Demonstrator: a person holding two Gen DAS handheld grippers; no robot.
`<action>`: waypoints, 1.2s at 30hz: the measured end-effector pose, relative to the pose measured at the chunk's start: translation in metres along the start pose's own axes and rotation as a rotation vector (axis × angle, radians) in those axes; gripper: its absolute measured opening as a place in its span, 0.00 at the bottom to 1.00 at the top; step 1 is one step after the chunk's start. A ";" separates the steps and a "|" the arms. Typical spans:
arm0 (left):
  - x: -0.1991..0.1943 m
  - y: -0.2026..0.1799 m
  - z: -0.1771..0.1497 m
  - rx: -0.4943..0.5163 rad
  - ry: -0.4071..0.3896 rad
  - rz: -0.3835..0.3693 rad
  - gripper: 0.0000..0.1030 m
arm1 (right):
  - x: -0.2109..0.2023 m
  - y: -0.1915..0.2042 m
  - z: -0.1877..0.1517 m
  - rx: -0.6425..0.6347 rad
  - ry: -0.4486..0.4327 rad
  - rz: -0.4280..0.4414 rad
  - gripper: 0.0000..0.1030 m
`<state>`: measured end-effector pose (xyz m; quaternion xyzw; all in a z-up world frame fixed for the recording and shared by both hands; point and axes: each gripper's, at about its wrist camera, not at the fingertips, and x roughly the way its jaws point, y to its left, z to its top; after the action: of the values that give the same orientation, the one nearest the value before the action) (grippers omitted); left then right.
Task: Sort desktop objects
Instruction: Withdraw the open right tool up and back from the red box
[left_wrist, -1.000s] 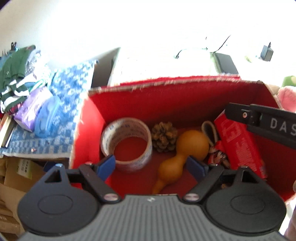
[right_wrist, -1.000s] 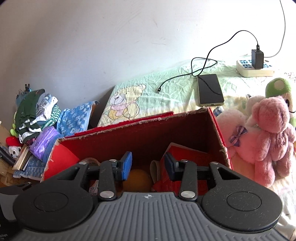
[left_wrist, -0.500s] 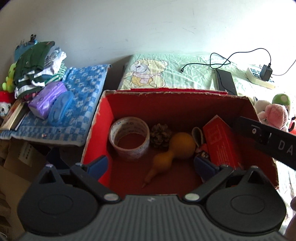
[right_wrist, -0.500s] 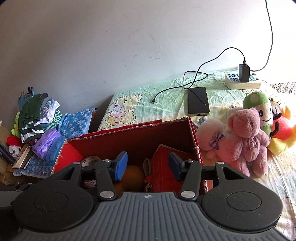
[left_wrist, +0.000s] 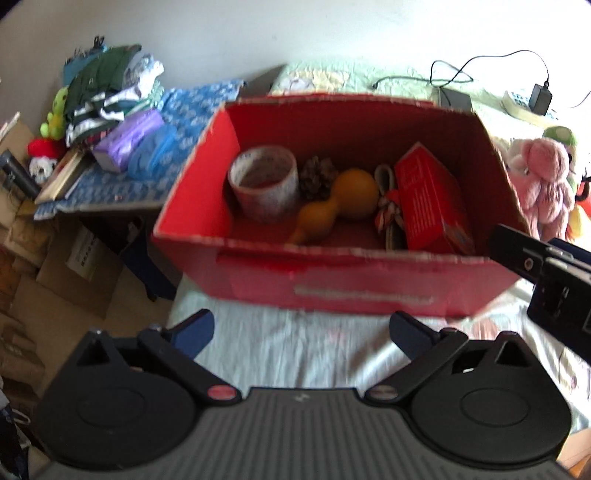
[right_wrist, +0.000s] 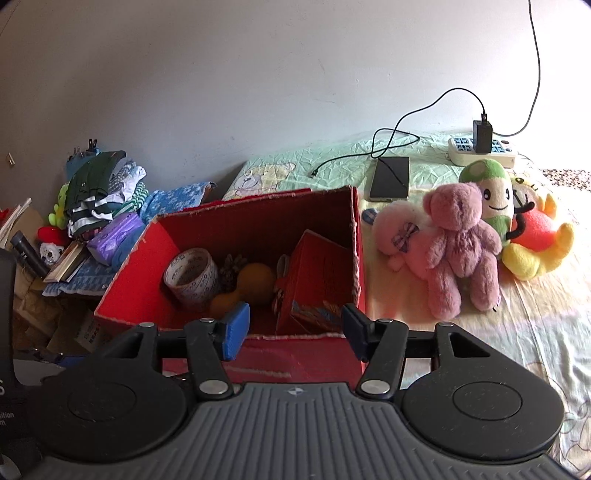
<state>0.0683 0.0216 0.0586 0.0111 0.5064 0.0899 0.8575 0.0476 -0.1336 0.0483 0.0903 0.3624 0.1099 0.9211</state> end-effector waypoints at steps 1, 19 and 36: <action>0.001 -0.001 -0.006 -0.005 0.012 0.008 0.99 | -0.001 0.000 -0.006 -0.002 0.013 -0.002 0.57; 0.028 0.027 -0.076 -0.038 0.161 0.082 0.99 | 0.017 0.022 -0.064 -0.058 0.253 -0.054 0.70; 0.029 0.054 -0.105 -0.113 0.214 0.090 0.99 | 0.015 0.053 -0.079 -0.144 0.268 -0.047 0.80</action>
<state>-0.0168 0.0723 -0.0117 -0.0241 0.5881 0.1572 0.7930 -0.0037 -0.0721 -0.0052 -0.0001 0.4753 0.1252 0.8708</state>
